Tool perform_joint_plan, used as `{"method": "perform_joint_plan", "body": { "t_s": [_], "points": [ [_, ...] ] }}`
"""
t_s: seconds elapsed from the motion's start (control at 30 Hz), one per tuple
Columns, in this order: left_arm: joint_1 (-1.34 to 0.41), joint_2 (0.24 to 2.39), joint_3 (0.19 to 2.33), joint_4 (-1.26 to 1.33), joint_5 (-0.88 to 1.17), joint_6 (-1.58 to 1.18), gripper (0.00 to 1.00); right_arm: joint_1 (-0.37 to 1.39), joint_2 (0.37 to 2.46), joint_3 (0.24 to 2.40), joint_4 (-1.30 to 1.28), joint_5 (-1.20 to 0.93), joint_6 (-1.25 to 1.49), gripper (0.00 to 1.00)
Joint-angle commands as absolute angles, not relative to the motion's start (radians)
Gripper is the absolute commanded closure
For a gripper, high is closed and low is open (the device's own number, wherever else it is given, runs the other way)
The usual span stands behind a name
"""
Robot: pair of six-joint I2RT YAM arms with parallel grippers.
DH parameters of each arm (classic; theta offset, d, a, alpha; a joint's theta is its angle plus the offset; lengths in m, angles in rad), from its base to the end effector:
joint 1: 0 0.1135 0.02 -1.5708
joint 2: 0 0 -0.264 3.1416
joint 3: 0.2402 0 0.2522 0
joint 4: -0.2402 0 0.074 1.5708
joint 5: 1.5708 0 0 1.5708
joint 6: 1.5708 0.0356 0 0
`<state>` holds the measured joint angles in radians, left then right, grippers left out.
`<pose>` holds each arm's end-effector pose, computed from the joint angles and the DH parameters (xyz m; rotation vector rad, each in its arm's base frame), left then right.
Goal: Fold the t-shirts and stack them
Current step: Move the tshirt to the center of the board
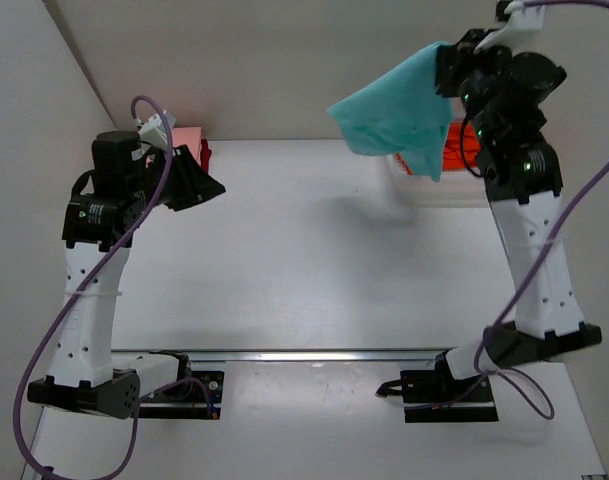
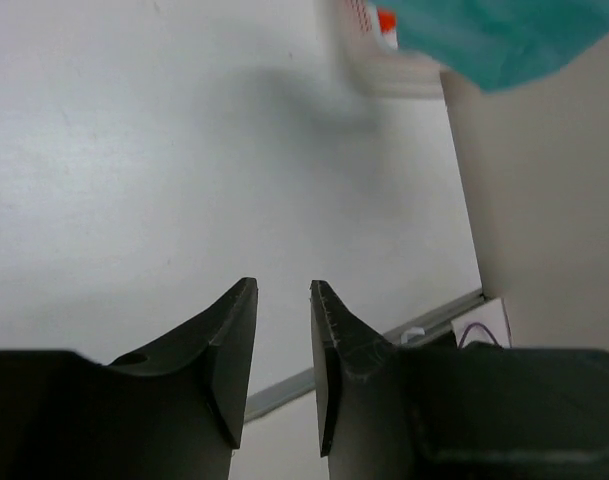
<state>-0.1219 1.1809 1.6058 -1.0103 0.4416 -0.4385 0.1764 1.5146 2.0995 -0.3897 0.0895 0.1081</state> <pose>0.2032 -0.0402 0.4547 -0.0844 2.1989 -0.7956 0.2798 0.0466 0.5836 0.0280 1.3783 0.1765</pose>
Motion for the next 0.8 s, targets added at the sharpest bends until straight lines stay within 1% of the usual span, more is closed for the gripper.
{"method": "perform_joint_plan", "body": {
  "t_s": [0.0, 0.03, 0.1, 0.13, 0.17, 0.2, 0.27, 0.33, 0.37, 0.4, 0.43, 0.47, 0.5, 0.53, 0.57, 0.6, 0.63, 0.67, 0.7, 0.77],
  "points": [
    [-0.114, 1.160, 1.773, -0.986, 0.353, -0.434, 0.60, 0.308, 1.415, 1.953, -0.425, 0.120, 0.201, 1.00],
    [-0.117, 1.161, 1.793, -0.985, 0.347, -0.431, 0.60, 0.333, 1.396, 1.933, -0.472, 0.112, 0.219, 1.00],
    [-0.130, 1.167, 1.851, -0.992, 0.334, -0.430, 0.61, 0.475, 1.361, 1.869, -0.509, 0.152, 0.230, 1.00],
    [-0.133, 1.164, 1.859, -0.992, 0.340, -0.436, 0.61, 0.510, 1.361, 1.853, -0.526, 0.184, 0.229, 1.00],
    [-0.136, 1.160, 1.849, -1.003, 0.368, -0.440, 0.59, 0.573, 1.361, 1.833, -0.555, 0.190, 0.242, 1.00],
    [-0.130, 1.154, 1.818, -1.005, 0.383, -0.445, 0.57, 0.592, 1.382, 1.836, -0.558, 0.175, 0.270, 1.00],
    [-0.150, 1.079, 1.742, -1.011, 0.387, -0.463, 0.49, 0.594, 1.411, 1.841, -0.613, 0.096, 0.340, 1.00],
    [-0.156, 1.027, 1.654, -1.037, 0.370, -0.462, 0.46, 0.575, 1.477, 1.856, -0.647, 0.010, 0.373, 1.00],
    [-0.160, 0.990, 1.590, -1.037, 0.373, -0.466, 0.45, 0.540, 1.541, 1.903, -0.704, -0.073, 0.379, 1.00],
    [-0.164, 0.945, 1.528, -1.031, 0.380, -0.480, 0.44, 0.532, 1.618, 1.928, -0.760, -0.096, 0.364, 1.00],
    [-0.173, 0.931, 1.499, -1.017, 0.371, -0.489, 0.44, 0.526, 1.659, 1.997, -0.791, -0.104, 0.344, 1.00],
    [-0.185, 0.893, 1.436, -0.996, 0.365, -0.517, 0.43, 0.520, 1.751, 2.097, -0.883, -0.098, 0.327, 1.00],
    [-0.193, 0.878, 1.377, -0.988, 0.368, -0.532, 0.42, 0.517, 1.828, 2.146, -0.918, -0.083, 0.318, 0.97],
    [-0.199, 0.852, 1.352, -0.976, 0.362, -0.561, 0.40, 0.515, 1.863, 2.227, -0.989, -0.046, 0.307, 0.92],
    [-0.212, 0.830, 1.294, -0.967, 0.370, -0.574, 0.40, 0.508, 1.914, 2.262, -1.044, 0.030, 0.305, 0.81],
    [-0.222, 0.827, 1.245, -0.959, 0.371, -0.587, 0.38, 0.499, 1.940, 2.287, -1.087, 0.099, 0.314, 0.68],
    [-0.229, 0.815, 1.220, -0.956, 0.376, -0.591, 0.35, 0.494, 1.942, 2.264, -1.097, 0.118, 0.340, 0.60],
    [-0.229, 0.815, 1.177, -0.951, 0.371, -0.592, 0.33, 0.467, 1.924, 2.234, -1.103, 0.126, 0.353, 0.51],
    [-0.233, 0.821, 1.134, -0.940, 0.376, -0.589, 0.32, 0.436, 1.873, 2.133, -1.070, 0.124, 0.370, 0.46],
    [-0.235, 0.833, 1.066, -0.916, 0.371, -0.601, 0.28, 0.390, 1.764, 1.833, -0.960, 0.045, 0.368, 0.44]
  ]
}}
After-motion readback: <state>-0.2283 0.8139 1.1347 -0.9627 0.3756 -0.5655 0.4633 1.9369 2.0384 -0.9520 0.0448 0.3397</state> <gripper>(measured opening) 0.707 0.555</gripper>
